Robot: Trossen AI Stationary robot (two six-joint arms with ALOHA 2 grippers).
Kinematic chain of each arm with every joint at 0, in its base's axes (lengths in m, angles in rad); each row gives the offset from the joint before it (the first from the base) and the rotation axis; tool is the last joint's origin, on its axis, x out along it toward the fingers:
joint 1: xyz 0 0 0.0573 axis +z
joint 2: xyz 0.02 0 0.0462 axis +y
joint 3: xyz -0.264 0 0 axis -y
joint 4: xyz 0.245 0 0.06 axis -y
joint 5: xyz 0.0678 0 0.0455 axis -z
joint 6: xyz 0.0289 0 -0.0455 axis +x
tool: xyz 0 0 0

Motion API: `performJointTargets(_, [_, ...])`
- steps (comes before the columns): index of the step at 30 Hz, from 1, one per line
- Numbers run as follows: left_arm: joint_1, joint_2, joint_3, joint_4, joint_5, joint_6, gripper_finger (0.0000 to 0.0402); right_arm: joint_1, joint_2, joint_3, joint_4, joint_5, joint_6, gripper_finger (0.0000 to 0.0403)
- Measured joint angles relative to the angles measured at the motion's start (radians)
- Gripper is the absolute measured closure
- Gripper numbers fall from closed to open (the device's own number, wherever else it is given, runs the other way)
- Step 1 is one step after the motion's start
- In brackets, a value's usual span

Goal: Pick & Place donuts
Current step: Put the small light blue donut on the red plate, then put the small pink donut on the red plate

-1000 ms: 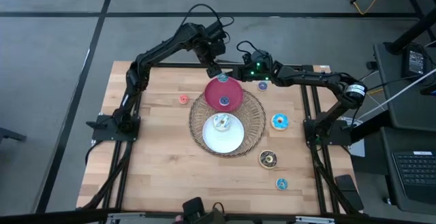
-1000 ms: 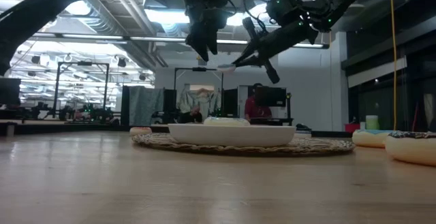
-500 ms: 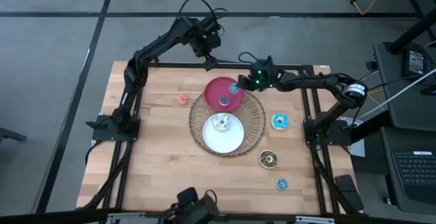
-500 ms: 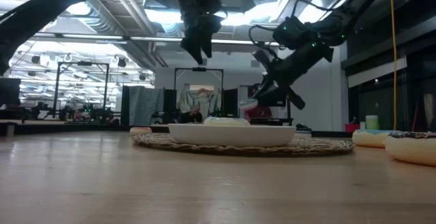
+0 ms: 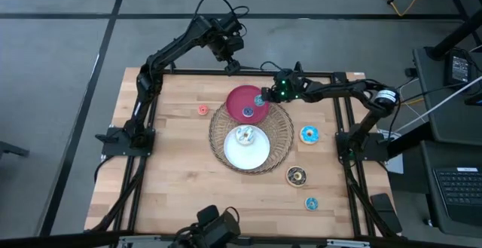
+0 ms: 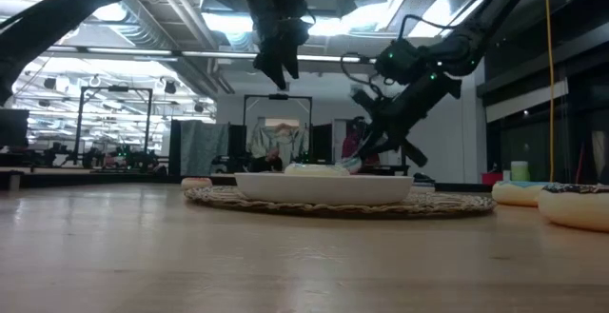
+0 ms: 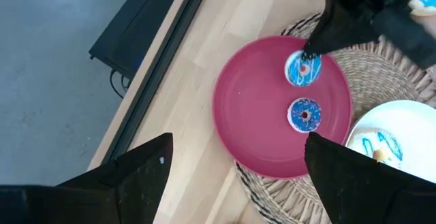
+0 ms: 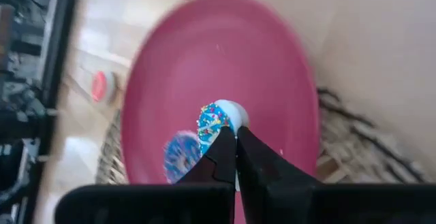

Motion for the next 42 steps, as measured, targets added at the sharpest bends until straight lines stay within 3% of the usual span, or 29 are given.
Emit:
performJointTargets(12, [0.000, 0.000, 0.000, -0.002, 0.000, 0.002, 0.0080, 0.031, 0.049, 0.000, 0.006, -0.003, -0.005, 0.0392])
performJointTargets(22, [0.000, 0.000, 0.000, -0.034, -0.013, -0.006, 0.0080, 0.031, 0.049, 0.001, -0.028, -0.009, -0.018, 0.0273])
performJointTargets(31, [-0.009, -0.001, 0.000, -0.089, -0.194, -0.100, 0.0080, 0.026, 0.014, 0.001, -0.029, -0.010, -0.075, 0.0195])
performJointTargets(42, [-0.082, -0.024, 0.000, -0.147, -0.338, -0.283, 0.0080, 0.002, -0.055, 0.001, -0.041, -0.021, -0.140, 0.0183])
